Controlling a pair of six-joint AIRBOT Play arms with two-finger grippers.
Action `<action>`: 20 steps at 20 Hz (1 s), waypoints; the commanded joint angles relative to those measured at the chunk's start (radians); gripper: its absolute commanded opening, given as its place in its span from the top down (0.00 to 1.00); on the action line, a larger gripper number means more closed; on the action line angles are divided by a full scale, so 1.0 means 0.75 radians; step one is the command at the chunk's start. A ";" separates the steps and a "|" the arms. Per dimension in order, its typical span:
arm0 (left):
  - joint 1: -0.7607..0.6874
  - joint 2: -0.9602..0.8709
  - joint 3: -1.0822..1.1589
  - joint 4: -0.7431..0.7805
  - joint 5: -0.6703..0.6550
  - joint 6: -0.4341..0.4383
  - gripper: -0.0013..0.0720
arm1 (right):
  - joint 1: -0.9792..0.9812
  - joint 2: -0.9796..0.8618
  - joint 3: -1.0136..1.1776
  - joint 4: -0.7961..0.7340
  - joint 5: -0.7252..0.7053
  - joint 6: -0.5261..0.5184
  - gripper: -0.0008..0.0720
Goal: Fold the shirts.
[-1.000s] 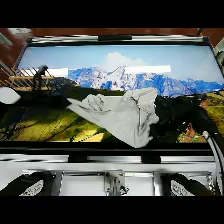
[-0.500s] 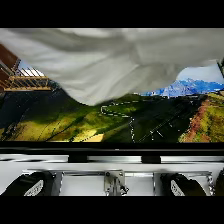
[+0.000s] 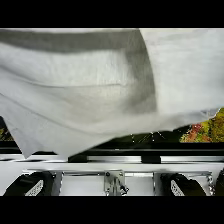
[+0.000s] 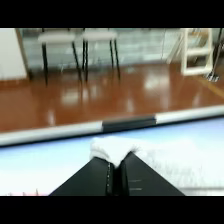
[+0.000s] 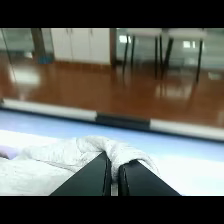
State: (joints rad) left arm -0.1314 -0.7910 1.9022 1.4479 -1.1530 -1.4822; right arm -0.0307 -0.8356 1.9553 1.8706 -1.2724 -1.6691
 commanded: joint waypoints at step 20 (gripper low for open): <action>0.034 -1.014 -0.659 -0.195 0.252 -0.111 0.92 | 0.019 -1.344 0.008 -0.031 0.170 0.449 0.66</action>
State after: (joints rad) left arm -0.1066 -1.4834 1.4075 1.3834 -0.9463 -1.5646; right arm -0.0250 -1.8088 1.9602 1.8076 -1.1347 -1.3960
